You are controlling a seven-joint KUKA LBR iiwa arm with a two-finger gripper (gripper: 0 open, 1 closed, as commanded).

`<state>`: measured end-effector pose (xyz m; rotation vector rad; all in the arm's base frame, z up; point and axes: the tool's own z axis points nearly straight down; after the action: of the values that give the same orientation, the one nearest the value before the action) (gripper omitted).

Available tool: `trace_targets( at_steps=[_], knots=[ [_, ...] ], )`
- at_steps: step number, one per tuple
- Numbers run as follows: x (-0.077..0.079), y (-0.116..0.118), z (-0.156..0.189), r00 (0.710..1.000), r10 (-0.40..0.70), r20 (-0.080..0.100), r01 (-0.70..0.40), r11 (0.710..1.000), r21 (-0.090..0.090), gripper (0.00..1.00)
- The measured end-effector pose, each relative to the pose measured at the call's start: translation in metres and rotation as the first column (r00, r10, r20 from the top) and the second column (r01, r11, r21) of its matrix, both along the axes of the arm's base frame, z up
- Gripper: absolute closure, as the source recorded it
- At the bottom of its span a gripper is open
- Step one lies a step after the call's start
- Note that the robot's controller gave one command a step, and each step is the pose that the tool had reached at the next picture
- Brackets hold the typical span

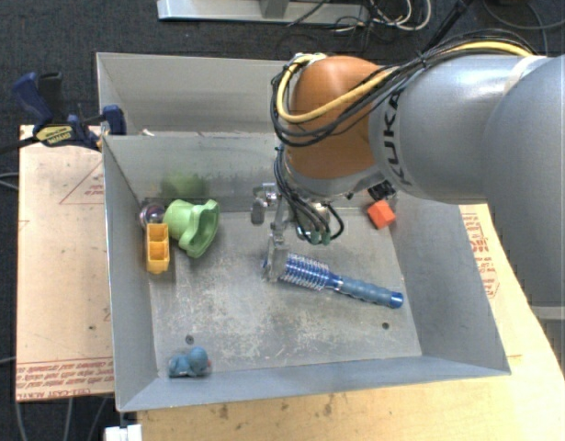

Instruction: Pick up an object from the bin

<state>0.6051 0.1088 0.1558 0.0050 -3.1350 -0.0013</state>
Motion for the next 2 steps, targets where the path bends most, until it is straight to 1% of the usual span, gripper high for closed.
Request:
trace_targets(
  at_steps=[1,2],
  knots=[
    [-0.062,-0.055,0.058,0.961,0.277,0.009,-0.277,0.961,-0.002,0.0],
    [-0.026,-0.055,-0.045,0.92,0.393,0.004,-0.393,0.92,0.002,0.0]
  ],
)
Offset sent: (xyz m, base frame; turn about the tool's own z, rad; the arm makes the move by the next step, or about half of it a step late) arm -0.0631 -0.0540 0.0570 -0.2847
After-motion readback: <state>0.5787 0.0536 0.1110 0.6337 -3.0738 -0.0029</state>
